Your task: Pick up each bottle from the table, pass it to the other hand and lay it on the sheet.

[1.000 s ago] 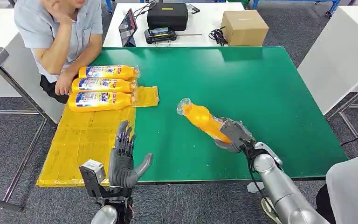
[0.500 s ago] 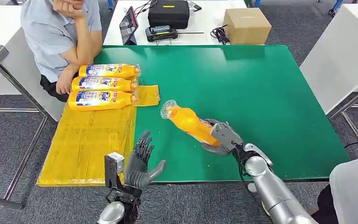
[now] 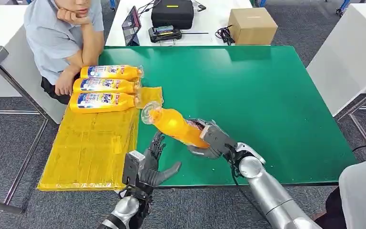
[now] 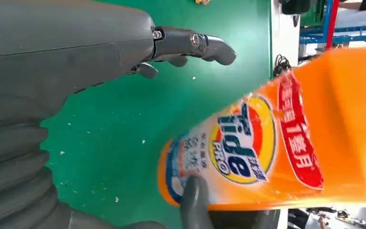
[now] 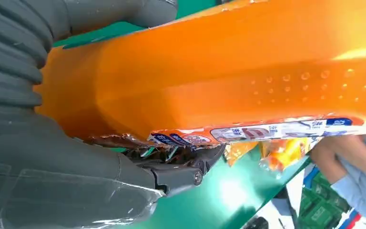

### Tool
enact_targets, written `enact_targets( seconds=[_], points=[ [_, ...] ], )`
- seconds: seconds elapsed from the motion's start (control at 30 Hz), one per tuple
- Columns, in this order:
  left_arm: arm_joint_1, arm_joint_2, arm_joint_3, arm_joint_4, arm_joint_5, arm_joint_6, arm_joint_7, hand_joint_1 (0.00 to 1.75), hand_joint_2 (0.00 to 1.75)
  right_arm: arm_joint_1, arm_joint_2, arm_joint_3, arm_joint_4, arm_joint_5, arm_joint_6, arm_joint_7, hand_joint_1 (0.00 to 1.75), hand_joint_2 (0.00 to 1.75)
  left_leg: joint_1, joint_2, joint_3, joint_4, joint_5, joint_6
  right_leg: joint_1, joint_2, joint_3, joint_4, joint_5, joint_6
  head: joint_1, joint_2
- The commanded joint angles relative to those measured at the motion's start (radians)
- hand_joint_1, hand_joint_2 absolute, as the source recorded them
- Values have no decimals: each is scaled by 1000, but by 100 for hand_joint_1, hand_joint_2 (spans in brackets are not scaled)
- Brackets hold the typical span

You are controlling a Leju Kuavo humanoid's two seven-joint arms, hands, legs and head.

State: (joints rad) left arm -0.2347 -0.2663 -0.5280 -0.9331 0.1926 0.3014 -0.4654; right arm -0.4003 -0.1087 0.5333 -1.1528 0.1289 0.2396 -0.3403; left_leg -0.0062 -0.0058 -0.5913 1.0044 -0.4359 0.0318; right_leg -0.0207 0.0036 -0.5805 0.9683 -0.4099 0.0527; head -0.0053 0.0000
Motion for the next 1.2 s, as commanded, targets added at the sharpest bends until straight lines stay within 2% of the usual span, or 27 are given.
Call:
enact_targets(
  seconds=[0.03, 0.23, 0.7, 0.73, 1.2],
  points=[
    [-85, -20, 39, 96, 50, -12, 1, 0, 175, -67, 34, 106, 59, 25, -24, 12, 175, 175, 2, 3, 2, 1, -1, -3, 2, 2, 2, 0, 0, -3, 0, 0],
    [-78, -24, 77, 32, 144, -58, 22, 0, 175, -71, 42, 149, 86, 75, -66, 12, 175, 175, 1, 2, 1, 0, -1, -2, 1, 2, 1, 0, 0, -2, 0, 0],
    [-60, -4, 54, -29, 181, -69, 37, 2, 175, -70, 60, 169, 118, 92, -92, 14, 175, 175, 1, 1, 0, 0, -1, -2, 1, 1, 1, 0, 0, -2, 0, 0],
    [-62, -3, 49, -24, 180, -72, 37, 173, 175, -72, 61, 170, 120, 92, -93, 13, 175, 175, 1, 2, 1, 0, -1, -2, 2, 2, 2, 0, 0, -2, 0, 0],
    [-66, -3, 27, -20, 172, -83, 30, 175, 175, -90, 64, 154, 135, 63, -74, 12, 175, 175, 2, 1, 1, 1, -2, -2, 2, 1, 2, 0, -1, -3, 0, 0]
  ],
)
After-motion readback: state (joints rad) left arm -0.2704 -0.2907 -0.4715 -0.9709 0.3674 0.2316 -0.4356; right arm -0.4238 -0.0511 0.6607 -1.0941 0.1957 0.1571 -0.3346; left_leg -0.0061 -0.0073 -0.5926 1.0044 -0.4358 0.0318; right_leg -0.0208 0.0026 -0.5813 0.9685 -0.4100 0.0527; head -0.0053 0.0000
